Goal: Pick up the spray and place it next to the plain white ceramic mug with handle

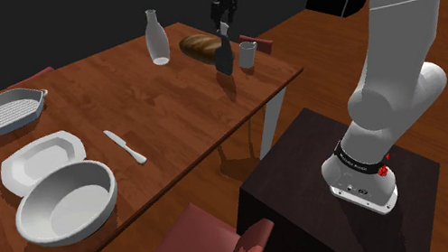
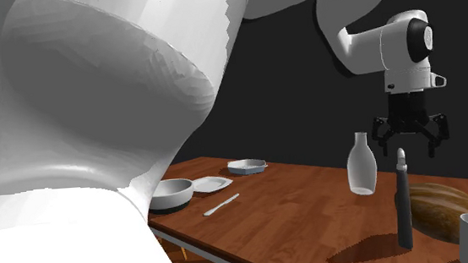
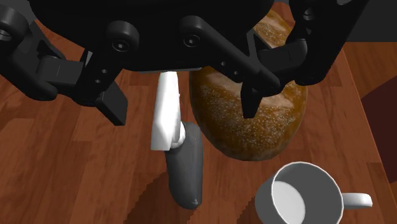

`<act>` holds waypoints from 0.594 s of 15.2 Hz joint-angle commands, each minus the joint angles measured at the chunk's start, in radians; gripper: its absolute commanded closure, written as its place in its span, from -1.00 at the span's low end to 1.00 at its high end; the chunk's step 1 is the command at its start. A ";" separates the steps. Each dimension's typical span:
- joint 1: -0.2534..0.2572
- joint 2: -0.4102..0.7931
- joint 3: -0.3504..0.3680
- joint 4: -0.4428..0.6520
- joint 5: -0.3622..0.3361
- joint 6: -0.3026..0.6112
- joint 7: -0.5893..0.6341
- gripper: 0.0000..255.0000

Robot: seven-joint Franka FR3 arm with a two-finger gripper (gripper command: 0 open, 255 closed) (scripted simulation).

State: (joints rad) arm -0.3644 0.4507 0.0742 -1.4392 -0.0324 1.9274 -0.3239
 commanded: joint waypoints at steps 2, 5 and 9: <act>0.000 -0.011 0.001 0.050 0.001 -0.061 -0.001 -1.00; 0.001 -0.017 0.001 0.102 0.002 -0.119 -0.002 -1.00; 0.001 -0.017 0.001 0.102 0.002 -0.119 -0.002 -1.00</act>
State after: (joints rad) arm -0.3636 0.4336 0.0752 -1.3387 -0.0306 1.8102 -0.3256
